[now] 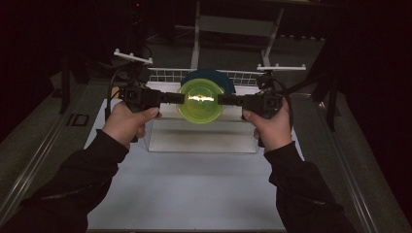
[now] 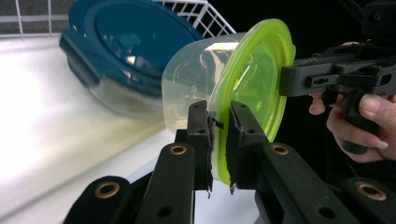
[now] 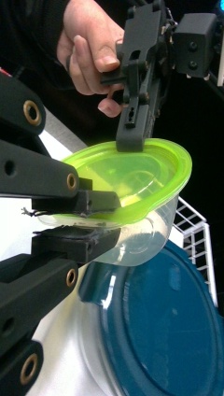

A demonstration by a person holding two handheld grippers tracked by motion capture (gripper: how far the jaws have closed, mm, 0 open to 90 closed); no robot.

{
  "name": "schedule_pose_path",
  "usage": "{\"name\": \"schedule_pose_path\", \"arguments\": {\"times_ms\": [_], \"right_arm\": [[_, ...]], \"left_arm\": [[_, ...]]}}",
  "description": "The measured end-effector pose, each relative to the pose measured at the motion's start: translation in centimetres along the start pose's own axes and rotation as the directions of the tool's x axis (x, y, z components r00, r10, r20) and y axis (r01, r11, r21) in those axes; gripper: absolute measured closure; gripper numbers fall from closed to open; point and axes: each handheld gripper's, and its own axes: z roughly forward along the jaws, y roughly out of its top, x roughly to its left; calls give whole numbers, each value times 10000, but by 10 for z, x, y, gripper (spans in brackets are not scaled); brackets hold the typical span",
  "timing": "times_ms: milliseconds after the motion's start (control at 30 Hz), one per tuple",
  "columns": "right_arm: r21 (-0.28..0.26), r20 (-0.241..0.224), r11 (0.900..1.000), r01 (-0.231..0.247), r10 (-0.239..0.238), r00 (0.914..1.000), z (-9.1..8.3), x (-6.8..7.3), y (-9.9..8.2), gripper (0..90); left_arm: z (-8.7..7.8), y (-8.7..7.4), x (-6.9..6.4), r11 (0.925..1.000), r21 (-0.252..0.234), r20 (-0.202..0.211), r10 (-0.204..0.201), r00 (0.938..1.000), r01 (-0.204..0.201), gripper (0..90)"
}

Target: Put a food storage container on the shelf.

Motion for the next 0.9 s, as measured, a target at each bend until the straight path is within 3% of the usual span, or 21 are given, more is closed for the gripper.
{"name": "schedule_pose_path", "arguments": {"times_ms": [267,633,900], "right_arm": [[-163,329,9998,-115,120,9994,-1,-7,26,819],[-202,847,9982,-558,573,9948,4,-28,44,816],[-165,687,9958,-897,906,9935,8,-36,50,815]], "left_arm": [[8,27,2,9998,-152,-209,109,9997,-112,798],[32,48,18,9982,85,-45,-586,9983,586,798],[37,53,27,9945,62,147,-1048,9944,1048,795]]}}
